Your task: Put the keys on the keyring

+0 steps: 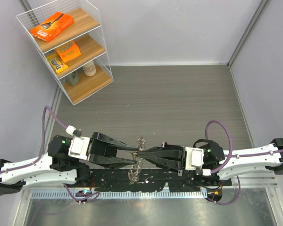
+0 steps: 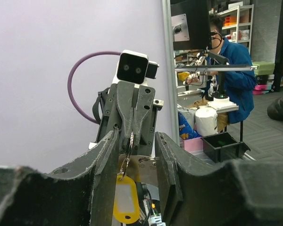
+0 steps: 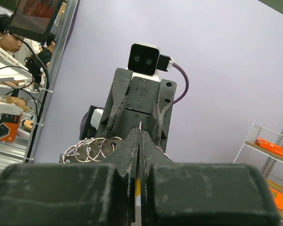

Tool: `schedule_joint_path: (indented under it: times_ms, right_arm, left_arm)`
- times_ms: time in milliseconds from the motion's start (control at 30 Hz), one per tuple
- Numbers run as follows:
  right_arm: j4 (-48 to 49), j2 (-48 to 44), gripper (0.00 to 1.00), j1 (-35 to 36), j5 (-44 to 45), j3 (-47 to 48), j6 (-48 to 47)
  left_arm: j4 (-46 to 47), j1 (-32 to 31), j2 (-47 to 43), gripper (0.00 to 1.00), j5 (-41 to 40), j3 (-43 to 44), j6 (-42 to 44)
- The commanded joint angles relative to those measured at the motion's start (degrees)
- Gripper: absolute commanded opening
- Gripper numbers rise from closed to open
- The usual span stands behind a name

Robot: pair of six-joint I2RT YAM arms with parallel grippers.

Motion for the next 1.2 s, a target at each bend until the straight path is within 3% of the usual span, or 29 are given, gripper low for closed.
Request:
schedule_joint_path:
  times_ms: [0,833,1000,1067,1167]
  right_arm:
    - [5.63,-0.49,0.05,-0.21,-0.67,2.31,0.74]
    - [5.02,0.39,0.06,-0.12,-1.47,3.27,0.83]
    - [4.75,0.48,0.06,-0.12,-1.73,3.53,0.74]
    - [4.66,0.39,0.05,-0.12,-1.90,3.62,0.74]
    - [4.40,0.30,0.06,-0.12,-1.99,3.53,0.74]
  left_arm:
    - [3.49,-0.07,-0.33,0.41,0.46,1.58,-0.32]
    - [5.16,-0.16,1.16,0.26,0.11,2.01,-0.58]
    - [4.72,-0.07,1.25,0.17,0.20,2.28,-0.67]
    - [4.55,-0.07,1.25,0.02,0.11,2.37,-0.85]
    - [4.81,-0.16,1.34,0.00,-0.33,2.28,-1.02]
